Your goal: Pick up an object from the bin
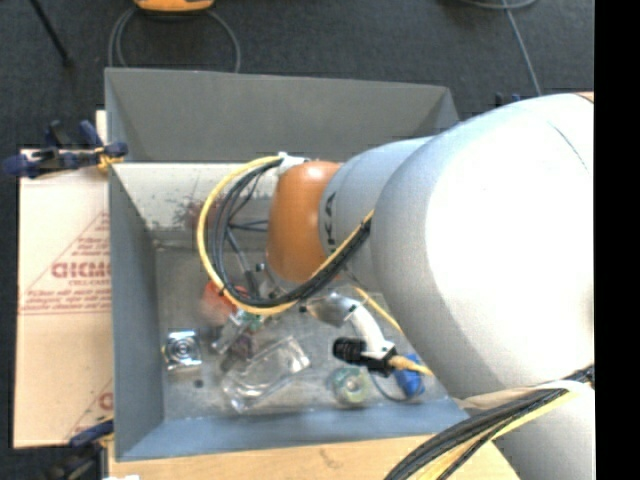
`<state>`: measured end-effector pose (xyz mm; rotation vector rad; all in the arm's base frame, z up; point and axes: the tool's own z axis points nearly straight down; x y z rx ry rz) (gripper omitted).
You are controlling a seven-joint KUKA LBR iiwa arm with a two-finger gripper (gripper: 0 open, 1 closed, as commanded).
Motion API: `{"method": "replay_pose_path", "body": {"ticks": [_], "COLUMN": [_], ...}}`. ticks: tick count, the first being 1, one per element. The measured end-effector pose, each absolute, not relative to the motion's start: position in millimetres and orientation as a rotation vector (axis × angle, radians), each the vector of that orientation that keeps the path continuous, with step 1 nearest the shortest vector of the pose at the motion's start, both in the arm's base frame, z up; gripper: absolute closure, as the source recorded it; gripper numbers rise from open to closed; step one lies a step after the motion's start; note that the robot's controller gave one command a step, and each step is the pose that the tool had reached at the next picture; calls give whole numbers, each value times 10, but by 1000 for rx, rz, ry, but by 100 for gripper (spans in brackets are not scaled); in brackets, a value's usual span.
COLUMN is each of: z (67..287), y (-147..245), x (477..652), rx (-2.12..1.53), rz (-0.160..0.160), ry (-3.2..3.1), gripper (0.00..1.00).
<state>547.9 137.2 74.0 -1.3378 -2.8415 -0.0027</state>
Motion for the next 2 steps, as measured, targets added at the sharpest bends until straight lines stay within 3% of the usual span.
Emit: {"method": "replay_pose_path", "body": {"ticks": [1,2], "z": [761,781], "y": [1372,1375], "x": [5493,5510], "rx": [-1334,-1334], "rz": [-5,-9], "ry": [-2847,-2852], "gripper": [0,100]}}
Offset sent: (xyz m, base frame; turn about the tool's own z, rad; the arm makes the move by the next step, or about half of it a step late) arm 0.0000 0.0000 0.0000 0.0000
